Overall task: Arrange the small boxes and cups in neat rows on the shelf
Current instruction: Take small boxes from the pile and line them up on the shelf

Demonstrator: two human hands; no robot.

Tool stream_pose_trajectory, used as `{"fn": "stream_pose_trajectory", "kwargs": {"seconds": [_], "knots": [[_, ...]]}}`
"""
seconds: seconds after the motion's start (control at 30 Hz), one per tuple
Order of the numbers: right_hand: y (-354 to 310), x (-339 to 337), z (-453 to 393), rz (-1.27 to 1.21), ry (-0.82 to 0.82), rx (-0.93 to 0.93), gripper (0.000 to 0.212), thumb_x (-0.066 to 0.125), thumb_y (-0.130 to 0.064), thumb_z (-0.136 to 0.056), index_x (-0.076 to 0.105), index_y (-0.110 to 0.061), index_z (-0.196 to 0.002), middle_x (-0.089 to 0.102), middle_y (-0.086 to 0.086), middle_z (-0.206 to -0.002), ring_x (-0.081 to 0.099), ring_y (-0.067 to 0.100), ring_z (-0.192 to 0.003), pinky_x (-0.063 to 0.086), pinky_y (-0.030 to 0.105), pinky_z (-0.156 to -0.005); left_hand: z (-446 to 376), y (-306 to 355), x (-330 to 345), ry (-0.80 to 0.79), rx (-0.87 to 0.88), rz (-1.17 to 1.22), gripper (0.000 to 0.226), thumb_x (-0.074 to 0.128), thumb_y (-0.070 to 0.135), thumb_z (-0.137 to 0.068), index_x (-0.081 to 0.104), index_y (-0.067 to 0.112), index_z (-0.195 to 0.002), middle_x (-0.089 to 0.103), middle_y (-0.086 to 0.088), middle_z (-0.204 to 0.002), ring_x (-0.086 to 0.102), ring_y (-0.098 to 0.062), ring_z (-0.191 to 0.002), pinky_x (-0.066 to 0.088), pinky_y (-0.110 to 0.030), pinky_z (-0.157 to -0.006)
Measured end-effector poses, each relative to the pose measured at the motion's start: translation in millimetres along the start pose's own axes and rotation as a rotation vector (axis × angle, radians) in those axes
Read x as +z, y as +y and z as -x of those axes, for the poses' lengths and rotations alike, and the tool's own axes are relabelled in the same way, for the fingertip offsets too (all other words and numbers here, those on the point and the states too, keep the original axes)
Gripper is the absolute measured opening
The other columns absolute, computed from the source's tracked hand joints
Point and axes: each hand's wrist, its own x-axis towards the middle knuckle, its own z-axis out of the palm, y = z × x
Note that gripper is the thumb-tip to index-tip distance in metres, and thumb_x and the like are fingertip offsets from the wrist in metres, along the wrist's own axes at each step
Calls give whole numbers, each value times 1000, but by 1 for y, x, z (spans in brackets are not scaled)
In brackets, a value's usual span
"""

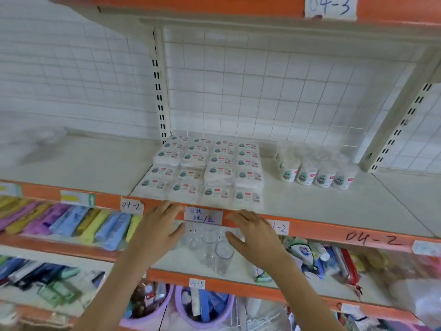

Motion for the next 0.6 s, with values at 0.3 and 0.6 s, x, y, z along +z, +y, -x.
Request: {"fn": "stream_pose_trajectory", "kwargs": {"seconds": [0.3, 0.6], "knots": [[-35, 38, 70, -70, -254, -197, 29, 47, -42, -71, 63, -31, -93, 64, -14, -87, 63, 7, -70, 50, 18, -56, 150, 39, -4, -38, -425, -8, 24, 51, 32, -77, 63, 16, -88, 61, 1, -75, 61, -20, -58, 30, -13, -44], [-99, 63, 70, -199, -381, -456, 47, 31, -48, -85, 52, -26, -122, 54, -10, -115, 51, 14, -105, 38, 24, -86, 237, 34, -32, 10, -788, -94, 29, 54, 34, -86, 59, 21, -111, 60, 4, -106, 60, -17, -93, 44, -26, -72]]}}
